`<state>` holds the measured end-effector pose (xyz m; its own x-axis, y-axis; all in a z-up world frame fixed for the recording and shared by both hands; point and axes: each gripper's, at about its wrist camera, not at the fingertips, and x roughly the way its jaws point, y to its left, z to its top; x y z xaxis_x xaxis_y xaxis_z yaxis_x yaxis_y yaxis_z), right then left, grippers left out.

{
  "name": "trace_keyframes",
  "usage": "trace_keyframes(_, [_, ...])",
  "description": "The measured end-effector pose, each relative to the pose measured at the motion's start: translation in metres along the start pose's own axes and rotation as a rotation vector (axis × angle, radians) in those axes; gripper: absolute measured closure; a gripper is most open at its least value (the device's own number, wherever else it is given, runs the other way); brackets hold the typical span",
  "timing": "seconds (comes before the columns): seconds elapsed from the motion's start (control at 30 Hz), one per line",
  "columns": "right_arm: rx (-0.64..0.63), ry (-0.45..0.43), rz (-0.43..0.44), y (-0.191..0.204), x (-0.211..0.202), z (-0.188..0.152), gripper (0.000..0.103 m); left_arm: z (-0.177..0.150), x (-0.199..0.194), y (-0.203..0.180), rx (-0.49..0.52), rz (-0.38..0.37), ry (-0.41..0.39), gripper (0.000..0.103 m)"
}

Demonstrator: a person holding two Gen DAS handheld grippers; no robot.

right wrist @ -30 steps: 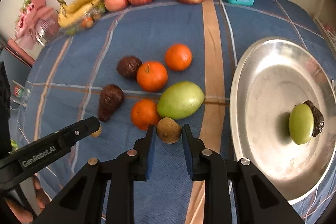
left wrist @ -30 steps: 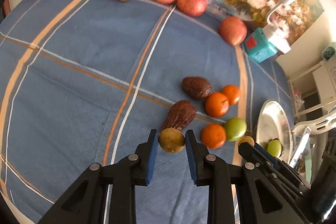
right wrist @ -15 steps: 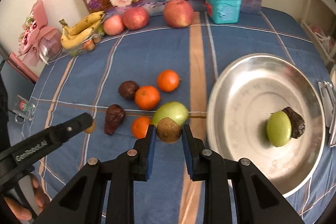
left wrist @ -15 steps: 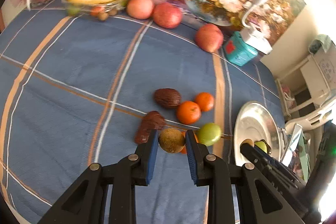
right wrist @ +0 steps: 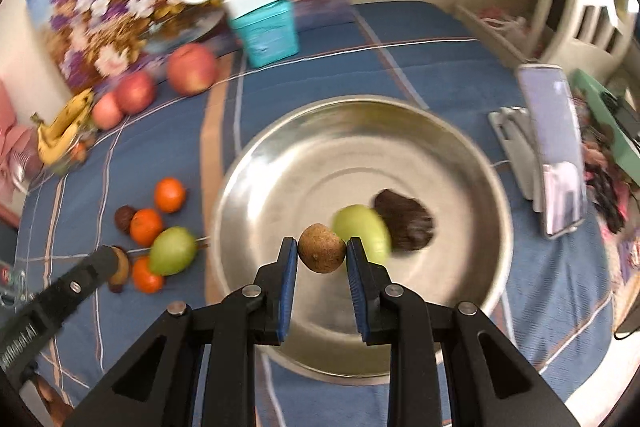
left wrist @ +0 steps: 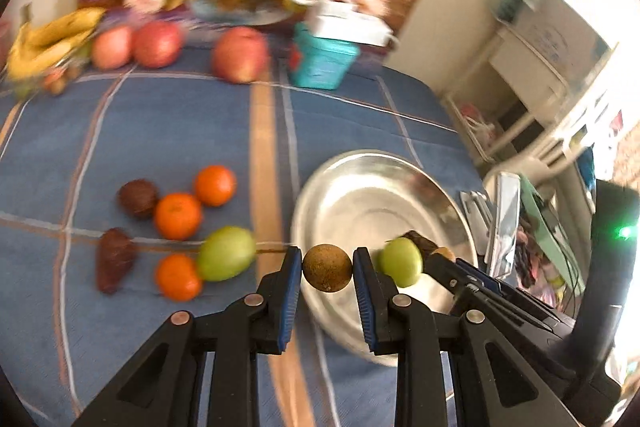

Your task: Organize fruits

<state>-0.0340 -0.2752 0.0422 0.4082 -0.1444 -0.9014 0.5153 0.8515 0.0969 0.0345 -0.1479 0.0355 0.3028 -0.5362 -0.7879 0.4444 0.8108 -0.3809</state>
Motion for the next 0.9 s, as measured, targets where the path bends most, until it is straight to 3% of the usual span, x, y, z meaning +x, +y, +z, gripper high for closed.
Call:
trace_keyframes(0.37, [0.045, 0.029, -0.017, -0.023, 0.004, -0.002, 0.077, -0.002, 0.027, -0.012, 0.042, -0.02, 0.025, 0.074])
trace_keyframes(0.9, [0.048, 0.06, -0.014, -0.023, 0.01, -0.005, 0.076, -0.005, 0.03, -0.01, 0.049, -0.011, 0.043, 0.073])
